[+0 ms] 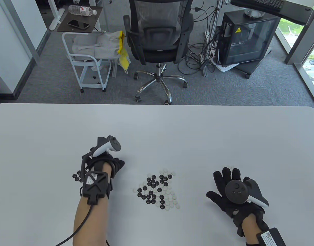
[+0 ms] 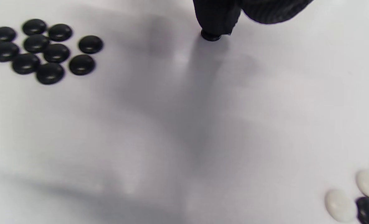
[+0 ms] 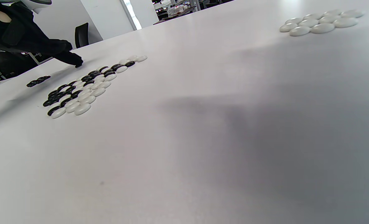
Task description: Go stone sorting task
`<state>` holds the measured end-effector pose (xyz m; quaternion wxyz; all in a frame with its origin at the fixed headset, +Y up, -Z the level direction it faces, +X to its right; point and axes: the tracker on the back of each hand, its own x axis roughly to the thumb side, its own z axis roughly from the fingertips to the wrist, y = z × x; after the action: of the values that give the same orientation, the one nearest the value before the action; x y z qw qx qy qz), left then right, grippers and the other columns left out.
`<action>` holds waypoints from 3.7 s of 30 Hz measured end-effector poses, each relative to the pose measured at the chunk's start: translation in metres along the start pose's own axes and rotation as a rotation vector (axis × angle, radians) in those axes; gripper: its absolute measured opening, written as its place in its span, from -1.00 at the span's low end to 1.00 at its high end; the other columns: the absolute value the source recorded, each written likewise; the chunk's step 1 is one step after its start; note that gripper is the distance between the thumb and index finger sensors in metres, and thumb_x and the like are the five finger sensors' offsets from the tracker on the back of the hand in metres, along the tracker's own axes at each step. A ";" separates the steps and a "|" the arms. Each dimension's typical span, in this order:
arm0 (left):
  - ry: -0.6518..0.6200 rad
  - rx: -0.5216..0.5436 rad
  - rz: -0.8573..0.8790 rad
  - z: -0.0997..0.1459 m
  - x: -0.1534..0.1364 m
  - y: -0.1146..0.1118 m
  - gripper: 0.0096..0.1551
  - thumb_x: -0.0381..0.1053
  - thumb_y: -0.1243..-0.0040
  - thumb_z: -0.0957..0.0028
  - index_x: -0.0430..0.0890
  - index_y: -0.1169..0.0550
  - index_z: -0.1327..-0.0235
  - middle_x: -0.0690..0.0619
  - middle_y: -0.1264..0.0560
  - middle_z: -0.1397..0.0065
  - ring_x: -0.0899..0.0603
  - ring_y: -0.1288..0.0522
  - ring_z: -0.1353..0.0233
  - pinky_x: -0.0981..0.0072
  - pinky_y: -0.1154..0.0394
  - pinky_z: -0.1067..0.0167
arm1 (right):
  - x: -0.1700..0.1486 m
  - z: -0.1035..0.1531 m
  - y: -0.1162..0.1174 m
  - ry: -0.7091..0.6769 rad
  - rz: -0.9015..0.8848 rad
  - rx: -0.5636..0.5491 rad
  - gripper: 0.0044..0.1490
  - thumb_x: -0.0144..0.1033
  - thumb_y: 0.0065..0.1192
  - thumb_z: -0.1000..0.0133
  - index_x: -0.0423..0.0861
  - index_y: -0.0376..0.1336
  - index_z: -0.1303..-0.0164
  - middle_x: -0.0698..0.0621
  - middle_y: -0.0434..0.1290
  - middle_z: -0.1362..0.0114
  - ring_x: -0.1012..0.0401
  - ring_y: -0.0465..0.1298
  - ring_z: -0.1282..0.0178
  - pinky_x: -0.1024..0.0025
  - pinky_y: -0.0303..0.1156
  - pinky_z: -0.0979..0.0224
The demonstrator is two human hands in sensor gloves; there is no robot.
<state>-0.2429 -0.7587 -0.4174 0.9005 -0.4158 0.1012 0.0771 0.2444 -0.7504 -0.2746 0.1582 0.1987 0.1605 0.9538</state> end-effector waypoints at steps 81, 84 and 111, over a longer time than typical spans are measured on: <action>-0.010 -0.008 0.020 0.006 -0.052 -0.009 -0.21 0.27 0.25 -0.10 0.15 -0.26 -0.68 -0.26 0.53 -0.62 -0.51 0.63 -0.47 -0.69 0.49 -0.15 | -0.002 -0.004 0.006 0.015 0.010 0.030 0.14 0.12 -0.27 -0.37 -0.48 -0.38 -0.76 -0.70 -0.49 -0.62 -0.55 -0.59 -0.43 -0.72 -0.59 -0.13; 0.015 -0.006 0.034 0.006 -0.059 -0.008 -0.20 0.27 0.25 -0.09 0.15 -0.25 -0.69 -0.25 0.54 -0.62 -0.51 0.64 -0.46 -0.69 0.50 -0.15 | -0.002 -0.005 0.006 0.015 0.012 0.032 0.14 0.12 -0.27 -0.36 -0.48 -0.38 -0.76 -0.69 -0.49 -0.62 -0.55 -0.59 -0.43 -0.72 -0.59 -0.14; -0.491 -0.023 -0.428 0.078 0.072 -0.070 -0.24 0.25 0.19 -0.11 0.12 -0.39 -0.62 -0.29 0.40 -0.67 -0.53 0.52 -0.50 -0.70 0.40 -0.17 | -0.002 -0.005 0.006 0.016 0.010 0.033 0.14 0.13 -0.26 -0.36 -0.48 -0.37 -0.76 -0.69 -0.49 -0.62 -0.55 -0.58 -0.43 -0.72 -0.59 -0.14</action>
<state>-0.1483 -0.7398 -0.3348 0.8890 -0.4068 -0.2095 -0.0150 0.2424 -0.7572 -0.2769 0.1489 0.1944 0.1766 0.9533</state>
